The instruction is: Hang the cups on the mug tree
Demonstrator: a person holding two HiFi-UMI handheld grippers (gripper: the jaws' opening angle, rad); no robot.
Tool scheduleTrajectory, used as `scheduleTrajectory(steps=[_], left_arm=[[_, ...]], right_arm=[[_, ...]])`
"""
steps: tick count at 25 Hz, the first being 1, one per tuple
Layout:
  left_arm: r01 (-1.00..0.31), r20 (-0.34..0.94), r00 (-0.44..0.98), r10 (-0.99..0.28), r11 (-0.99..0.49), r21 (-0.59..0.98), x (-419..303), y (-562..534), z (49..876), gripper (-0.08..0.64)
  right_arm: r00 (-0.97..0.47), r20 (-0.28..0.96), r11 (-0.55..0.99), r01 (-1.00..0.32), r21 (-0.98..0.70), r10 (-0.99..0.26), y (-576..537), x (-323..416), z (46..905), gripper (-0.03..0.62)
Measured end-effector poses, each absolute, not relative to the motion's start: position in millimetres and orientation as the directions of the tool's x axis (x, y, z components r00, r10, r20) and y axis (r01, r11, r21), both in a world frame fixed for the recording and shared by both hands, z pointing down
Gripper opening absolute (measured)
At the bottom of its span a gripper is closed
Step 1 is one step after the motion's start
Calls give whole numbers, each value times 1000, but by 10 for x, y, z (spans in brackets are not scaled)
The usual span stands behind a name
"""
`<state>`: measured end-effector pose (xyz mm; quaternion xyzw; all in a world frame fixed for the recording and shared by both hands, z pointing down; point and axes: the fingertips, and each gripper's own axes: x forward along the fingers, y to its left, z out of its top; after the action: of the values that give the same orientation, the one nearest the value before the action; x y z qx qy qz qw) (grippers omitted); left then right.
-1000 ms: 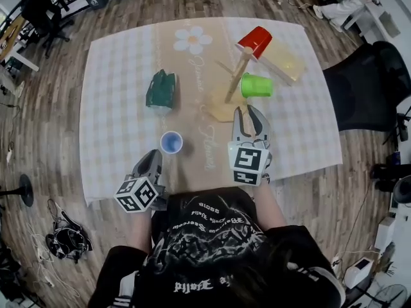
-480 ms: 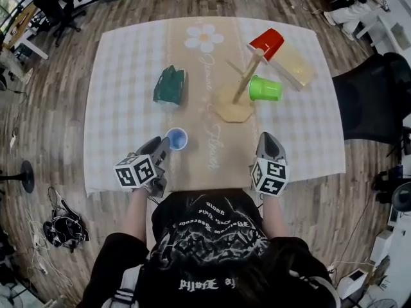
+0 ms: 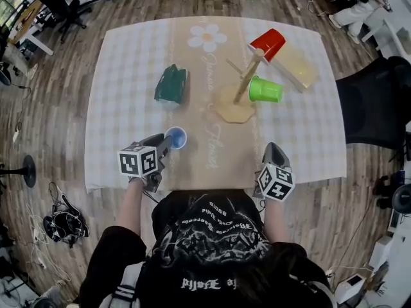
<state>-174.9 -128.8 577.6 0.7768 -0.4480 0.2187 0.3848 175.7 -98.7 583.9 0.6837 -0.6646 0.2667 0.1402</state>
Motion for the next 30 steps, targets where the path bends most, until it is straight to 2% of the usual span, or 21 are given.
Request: scheduleTrajectory(steps=[11, 20, 30], left_arm=[[-899, 715, 438, -544, -281, 336, -1731, -1306, 5775, 48], [-915, 684, 404, -607, -272, 300, -1636, -1472, 5593, 41], [-948, 558, 318, -766, -239, 212, -1385, -1972, 5022, 41]], right_arm=[[-17, 568, -95, -982, -166, -823, -975, 1910, 5919, 9], [-23, 585, -86, -984, -158, -811, -1015, 1919, 5985, 9], [-29, 597, -72, -987, -144, -802, -1033, 1913, 5998, 9]])
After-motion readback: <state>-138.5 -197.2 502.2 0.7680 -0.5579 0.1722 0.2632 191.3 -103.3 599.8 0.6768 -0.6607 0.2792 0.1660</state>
